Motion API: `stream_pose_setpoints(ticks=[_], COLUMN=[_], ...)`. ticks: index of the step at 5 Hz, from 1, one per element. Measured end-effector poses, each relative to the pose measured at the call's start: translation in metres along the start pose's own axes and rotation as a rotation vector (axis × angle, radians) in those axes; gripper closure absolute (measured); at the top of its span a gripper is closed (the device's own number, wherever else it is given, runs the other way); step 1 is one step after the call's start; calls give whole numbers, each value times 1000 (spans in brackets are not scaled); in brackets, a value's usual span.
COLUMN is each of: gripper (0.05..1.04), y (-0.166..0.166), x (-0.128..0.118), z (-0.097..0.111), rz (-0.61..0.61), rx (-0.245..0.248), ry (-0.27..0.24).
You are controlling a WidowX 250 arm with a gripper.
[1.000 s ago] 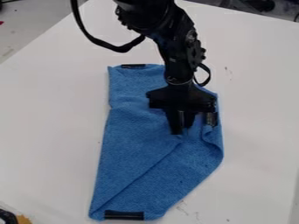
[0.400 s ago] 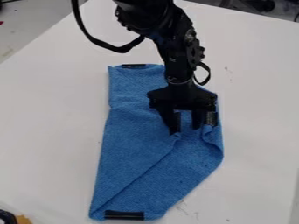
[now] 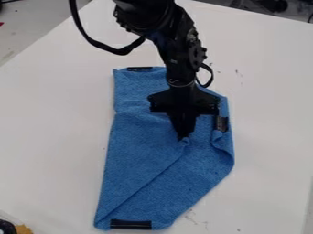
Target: Unfold the cloth from right to left
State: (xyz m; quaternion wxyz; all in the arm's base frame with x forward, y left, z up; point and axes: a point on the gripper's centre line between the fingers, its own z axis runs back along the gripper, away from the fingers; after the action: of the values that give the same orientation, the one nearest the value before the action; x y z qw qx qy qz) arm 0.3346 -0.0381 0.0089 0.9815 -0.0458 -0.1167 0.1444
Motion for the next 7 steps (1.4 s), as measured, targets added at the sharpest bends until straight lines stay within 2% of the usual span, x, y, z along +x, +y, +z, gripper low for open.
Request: stream_pose_setpoints(ticks=[1,2,3,4,5,7], gripper=[1013,1026,1028,1028,1028,1029], y=[2,6,25,61,102,172], x=[0,-2,-8,-19,-30,-56], z=[1,21,43,56,61,61], rz=[4,15,47,111,172,226], rx=[11,62,93,117,146,193], ry=[-7,-59,-129,-188,-216,-207])
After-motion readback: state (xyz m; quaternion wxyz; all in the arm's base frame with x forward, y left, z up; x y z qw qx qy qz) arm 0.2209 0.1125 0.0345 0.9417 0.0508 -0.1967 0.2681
